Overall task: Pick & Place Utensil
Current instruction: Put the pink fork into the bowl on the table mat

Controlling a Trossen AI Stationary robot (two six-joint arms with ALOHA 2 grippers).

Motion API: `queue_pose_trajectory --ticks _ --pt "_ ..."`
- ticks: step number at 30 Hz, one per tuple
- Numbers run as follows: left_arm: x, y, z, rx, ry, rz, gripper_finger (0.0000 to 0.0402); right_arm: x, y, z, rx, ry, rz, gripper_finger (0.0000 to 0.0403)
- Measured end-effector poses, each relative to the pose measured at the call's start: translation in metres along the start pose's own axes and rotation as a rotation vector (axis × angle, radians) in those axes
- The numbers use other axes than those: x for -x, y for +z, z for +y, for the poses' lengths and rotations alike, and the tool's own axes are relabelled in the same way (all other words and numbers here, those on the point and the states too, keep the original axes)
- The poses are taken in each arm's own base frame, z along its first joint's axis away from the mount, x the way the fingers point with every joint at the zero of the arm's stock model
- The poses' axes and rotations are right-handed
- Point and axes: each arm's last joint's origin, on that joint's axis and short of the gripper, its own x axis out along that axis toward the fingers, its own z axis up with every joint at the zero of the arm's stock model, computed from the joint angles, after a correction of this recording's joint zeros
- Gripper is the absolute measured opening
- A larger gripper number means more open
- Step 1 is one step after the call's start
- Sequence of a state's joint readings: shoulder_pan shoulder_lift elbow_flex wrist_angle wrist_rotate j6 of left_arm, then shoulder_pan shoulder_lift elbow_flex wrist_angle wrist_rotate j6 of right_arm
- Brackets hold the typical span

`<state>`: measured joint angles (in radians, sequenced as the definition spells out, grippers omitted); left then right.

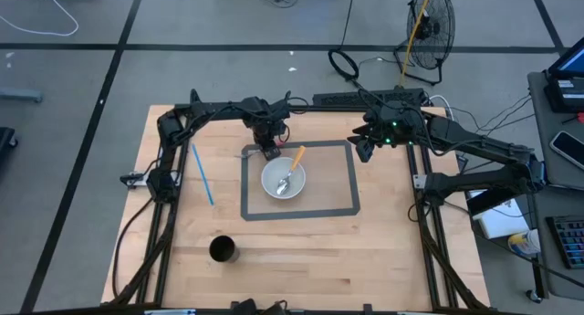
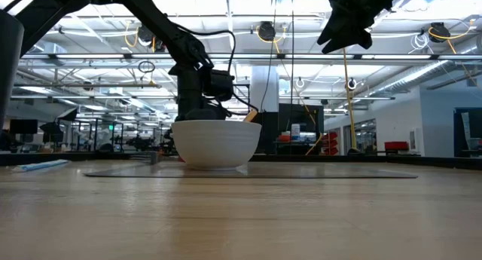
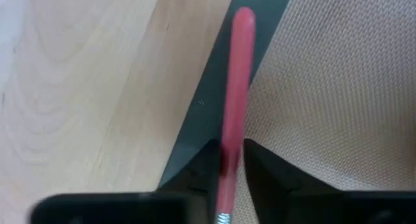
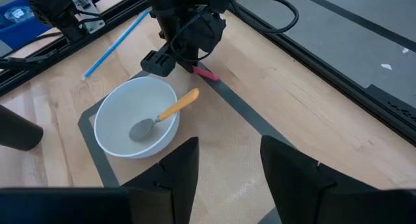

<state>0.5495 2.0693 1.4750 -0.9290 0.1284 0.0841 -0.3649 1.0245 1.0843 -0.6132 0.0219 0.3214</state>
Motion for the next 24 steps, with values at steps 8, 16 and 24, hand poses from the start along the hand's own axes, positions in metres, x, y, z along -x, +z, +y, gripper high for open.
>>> queue_pose_trajectory --ticks 8,16,24 --pt "0.0 0.001 0.001 -0.008 0.023 -0.004 0.0038 0.0 0.0 0.0 0.001 0.0 -0.001 0.0159" --pt "-0.003 -0.001 0.002 -0.012 0.051 0.009 0.0064 0.0 0.0 0.0 0.001 0.0 -0.001 0.0156" --pt "-0.01 -0.009 0.002 -0.016 0.045 0.033 0.0027 0.0 0.0 0.0 0.001 -0.001 -0.003 0.0154"
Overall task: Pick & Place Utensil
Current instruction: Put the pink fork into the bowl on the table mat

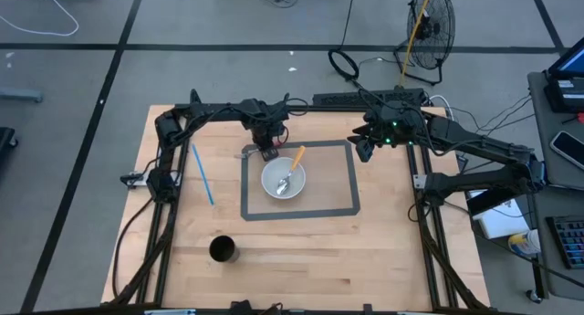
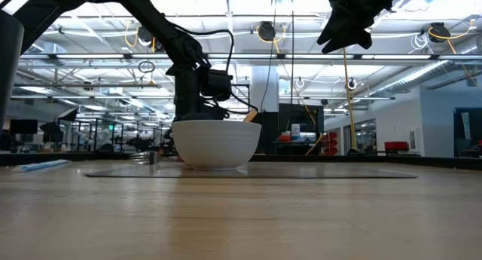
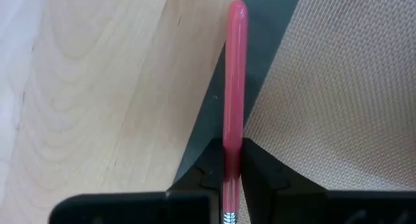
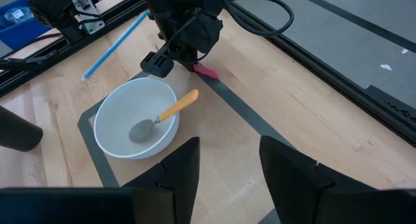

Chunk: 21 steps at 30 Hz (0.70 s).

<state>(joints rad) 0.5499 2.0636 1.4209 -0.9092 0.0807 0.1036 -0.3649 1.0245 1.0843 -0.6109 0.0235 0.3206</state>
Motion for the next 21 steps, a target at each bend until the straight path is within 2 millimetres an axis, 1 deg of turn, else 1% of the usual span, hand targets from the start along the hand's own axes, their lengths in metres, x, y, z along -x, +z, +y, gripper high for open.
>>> queue_pose_trajectory --ticks 12,16,21 --pt "-0.002 -0.001 0.0 0.02 0.002 0.007 0.0027 0.0 0.0 0.0 0.0 -0.001 0.0 0.0151" --pt "0.003 -0.001 0.0 0.027 0.004 -0.011 0.0027 0.0 0.0 0.0 0.0 -0.001 0.0 0.015" --pt "0.017 -0.002 0.0 0.055 0.018 -0.07 0.0027 0.0 0.0 0.0 0.0 -0.001 0.0 0.0148"
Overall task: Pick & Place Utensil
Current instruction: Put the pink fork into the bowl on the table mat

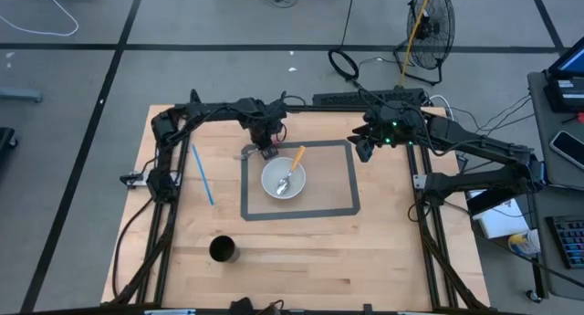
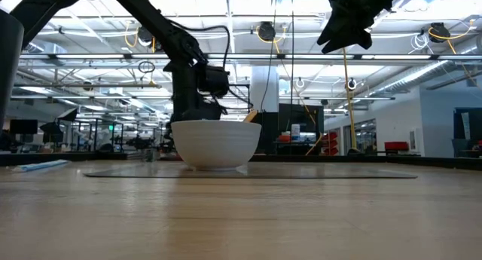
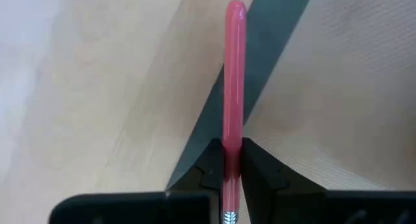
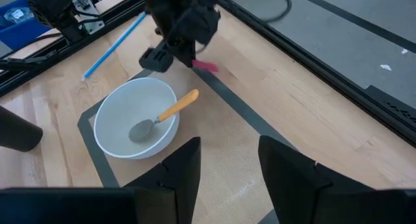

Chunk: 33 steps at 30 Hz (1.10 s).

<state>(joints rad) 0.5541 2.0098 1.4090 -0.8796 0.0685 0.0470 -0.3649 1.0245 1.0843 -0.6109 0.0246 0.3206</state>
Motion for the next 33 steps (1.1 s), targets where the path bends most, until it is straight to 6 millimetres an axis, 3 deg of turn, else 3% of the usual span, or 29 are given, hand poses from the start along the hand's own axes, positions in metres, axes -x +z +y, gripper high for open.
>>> queue_pose_trajectory --ticks 12,26,30,33 --pt "0.052 -0.003 0.009 0.059 -0.037 -0.18 0.0027 0.0 0.0 0.0 0.0 0.0 0.0 0.0146" --pt "0.161 -0.014 -0.006 0.098 -0.22 -0.709 0.0027 0.0 0.001 0.0 0.0 0.002 -0.007 0.0145" --pt "0.177 -0.013 -0.015 0.101 -0.29 -0.814 0.0027 0.0 0.001 0.0 0.005 0.002 -0.009 0.0146" --pt "0.179 -0.01 -0.025 0.101 -0.328 -0.835 0.0027 0.0 0.001 0.0 0.016 0.002 -0.009 0.0146"
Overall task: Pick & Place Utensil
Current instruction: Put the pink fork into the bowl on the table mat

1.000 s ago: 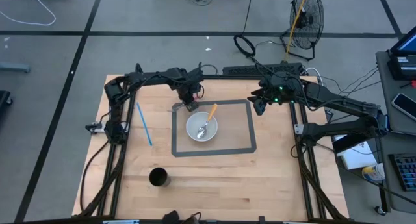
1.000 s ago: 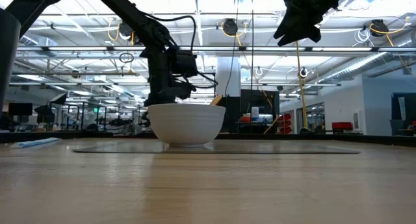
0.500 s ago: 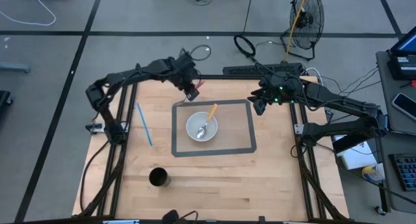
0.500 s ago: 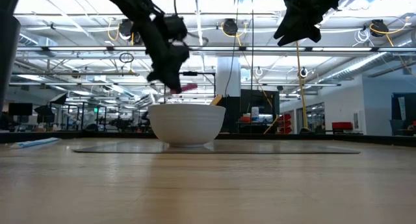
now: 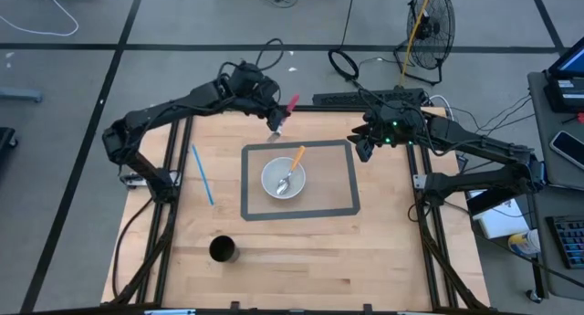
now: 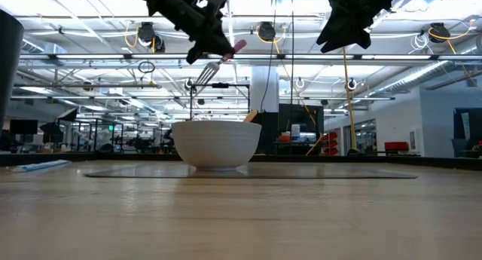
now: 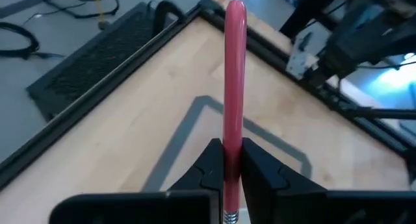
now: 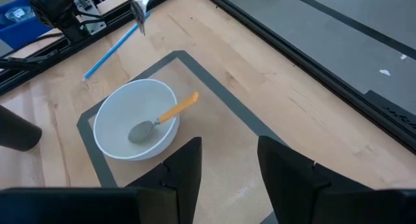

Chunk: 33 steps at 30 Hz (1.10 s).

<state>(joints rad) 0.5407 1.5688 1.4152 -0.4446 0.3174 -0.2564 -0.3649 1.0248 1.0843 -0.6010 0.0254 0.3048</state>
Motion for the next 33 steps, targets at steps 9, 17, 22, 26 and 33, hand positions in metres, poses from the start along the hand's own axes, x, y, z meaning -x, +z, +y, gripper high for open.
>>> queue_pose_trajectory --ticks 9,17,22,26,33 --pt "-0.026 -0.023 -0.024 0.013 -0.144 -0.058 0.0027 0.0 0.0 0.0 0.053 0.0 0.0 0.0146" --pt "-0.048 -0.059 -0.035 0.076 -0.233 -0.132 0.0027 0.005 0.003 0.001 0.147 0.01 -0.044 0.0146" --pt "-0.055 -0.077 -0.037 0.114 -0.22 -0.181 0.0027 0.02 0.005 -0.001 0.186 0.012 -0.104 0.0146" --pt "-0.061 -0.096 -0.038 0.136 -0.164 -0.188 0.0027 0.034 0.004 -0.005 0.197 0.006 -0.162 0.0145" --pt "-0.065 -0.122 -0.038 0.195 -0.138 -0.251 0.0027 0.052 -0.018 -0.012 0.205 0.062 -0.329 0.0142"
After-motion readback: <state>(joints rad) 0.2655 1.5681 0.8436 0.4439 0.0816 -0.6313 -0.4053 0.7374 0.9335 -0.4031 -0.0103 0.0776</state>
